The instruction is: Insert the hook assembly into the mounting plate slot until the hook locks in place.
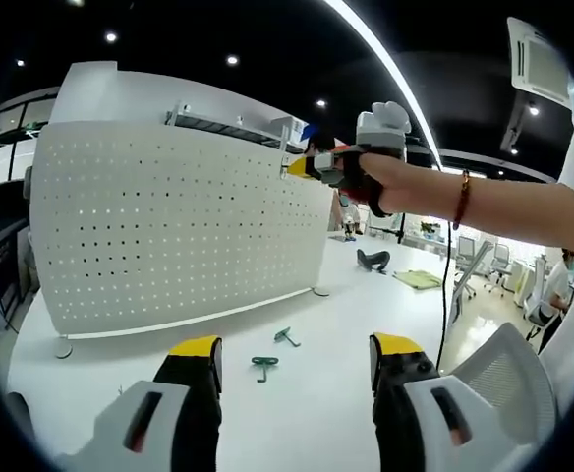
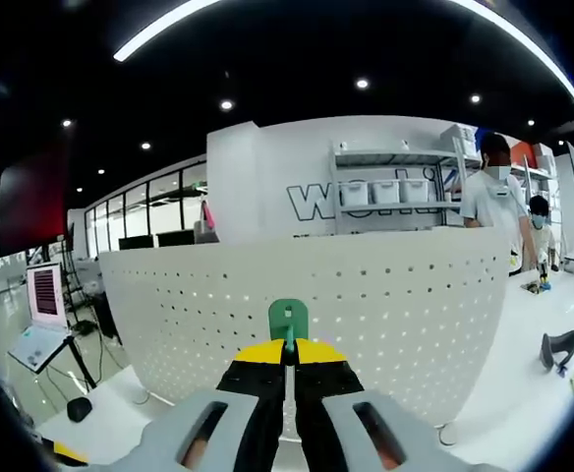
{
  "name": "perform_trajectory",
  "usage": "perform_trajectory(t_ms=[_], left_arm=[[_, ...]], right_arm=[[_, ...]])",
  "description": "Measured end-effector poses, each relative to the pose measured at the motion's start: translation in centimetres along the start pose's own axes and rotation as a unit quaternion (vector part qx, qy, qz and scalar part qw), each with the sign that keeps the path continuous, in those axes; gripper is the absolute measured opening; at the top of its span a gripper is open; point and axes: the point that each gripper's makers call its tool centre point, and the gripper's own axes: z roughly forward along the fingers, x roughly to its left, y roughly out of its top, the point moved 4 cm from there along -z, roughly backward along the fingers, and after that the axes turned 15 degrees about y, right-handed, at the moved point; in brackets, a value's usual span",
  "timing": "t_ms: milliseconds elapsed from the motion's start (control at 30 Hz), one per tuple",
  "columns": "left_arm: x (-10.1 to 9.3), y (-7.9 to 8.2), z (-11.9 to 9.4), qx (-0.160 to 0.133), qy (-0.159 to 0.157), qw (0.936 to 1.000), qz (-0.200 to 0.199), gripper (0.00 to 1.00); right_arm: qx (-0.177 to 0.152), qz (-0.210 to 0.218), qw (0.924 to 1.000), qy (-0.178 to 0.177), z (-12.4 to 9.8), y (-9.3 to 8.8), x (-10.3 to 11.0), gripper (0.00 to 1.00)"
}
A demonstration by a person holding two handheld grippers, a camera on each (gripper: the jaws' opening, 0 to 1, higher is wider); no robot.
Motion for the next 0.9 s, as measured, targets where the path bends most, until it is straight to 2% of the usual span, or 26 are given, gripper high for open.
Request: perform_trajectory(t_ms=[500, 900], left_arm=[[0.4, 0.0, -0.1, 0.001, 0.003, 1.0000, -0.004, 0.62], [0.8, -0.1, -0.2, 0.003, 0.010, 0.9999, -0.002, 0.62]], right_arm=[[-0.009, 0.002, 0.9998, -0.015, 2.3, 1.5, -0.6, 0.00], [-0.005, 0.017, 0.9995, -0.028, 3.3, 0.9, -1.7, 0.00]])
